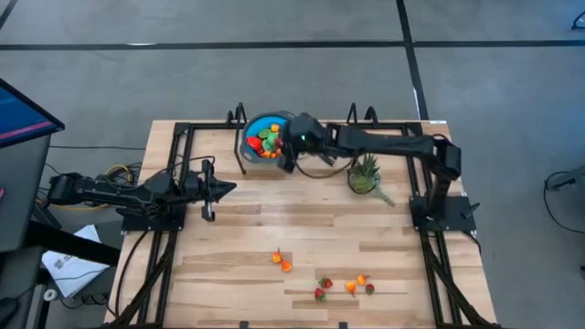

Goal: Pick & Place Fruit
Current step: Put the strawberry into the basket

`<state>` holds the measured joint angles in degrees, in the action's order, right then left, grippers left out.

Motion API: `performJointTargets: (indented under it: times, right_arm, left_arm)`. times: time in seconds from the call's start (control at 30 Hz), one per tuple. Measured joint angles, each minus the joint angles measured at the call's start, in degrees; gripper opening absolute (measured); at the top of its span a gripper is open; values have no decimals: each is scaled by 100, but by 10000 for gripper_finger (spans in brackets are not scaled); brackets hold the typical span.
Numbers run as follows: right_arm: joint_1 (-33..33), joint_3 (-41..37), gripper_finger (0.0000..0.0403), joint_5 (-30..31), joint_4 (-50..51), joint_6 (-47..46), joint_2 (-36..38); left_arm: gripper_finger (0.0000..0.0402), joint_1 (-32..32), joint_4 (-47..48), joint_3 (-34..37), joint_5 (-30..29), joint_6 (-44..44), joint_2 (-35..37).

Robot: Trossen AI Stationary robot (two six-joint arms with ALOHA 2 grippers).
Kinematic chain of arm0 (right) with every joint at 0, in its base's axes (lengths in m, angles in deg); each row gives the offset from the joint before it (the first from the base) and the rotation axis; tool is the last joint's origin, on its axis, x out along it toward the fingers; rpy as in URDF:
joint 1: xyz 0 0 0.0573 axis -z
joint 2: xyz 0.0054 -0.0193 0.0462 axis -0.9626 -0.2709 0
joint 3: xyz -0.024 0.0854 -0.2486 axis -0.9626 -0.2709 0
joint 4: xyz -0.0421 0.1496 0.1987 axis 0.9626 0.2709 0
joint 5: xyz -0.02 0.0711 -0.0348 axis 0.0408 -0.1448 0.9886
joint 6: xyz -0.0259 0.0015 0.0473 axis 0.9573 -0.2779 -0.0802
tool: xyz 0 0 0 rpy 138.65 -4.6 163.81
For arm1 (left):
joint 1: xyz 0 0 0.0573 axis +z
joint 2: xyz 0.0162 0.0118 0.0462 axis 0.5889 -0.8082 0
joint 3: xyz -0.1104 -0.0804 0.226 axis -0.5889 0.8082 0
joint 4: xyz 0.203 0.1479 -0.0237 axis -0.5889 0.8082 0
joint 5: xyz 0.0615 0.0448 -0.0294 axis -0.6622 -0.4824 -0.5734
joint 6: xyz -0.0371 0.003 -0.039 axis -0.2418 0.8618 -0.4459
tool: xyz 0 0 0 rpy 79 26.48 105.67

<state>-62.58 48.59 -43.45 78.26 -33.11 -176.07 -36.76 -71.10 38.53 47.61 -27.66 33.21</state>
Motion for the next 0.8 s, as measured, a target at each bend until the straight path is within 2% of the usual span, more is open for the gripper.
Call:
performJointTargets:
  times: [0.33, 0.57, 0.67, 0.8]
  right_arm:
    - [722, -22, 118, -1289, -782, 274, -591]
    - [992, -1, 125, -1305, -1079, 270, -774]
    - [1066, -24, 151, -1305, -1001, 228, -801]
    - [1064, -20, 211, -1303, -972, 255, -801]
  left_arm:
    - [4, 2, -37, 0, -656, 4, 0]
    - [4, 1, -64, 0, -760, 4, 0]
    - [4, 1, -75, 0, -766, 4, 0]
    - [4, 1, -83, 0, -759, -3, -1]
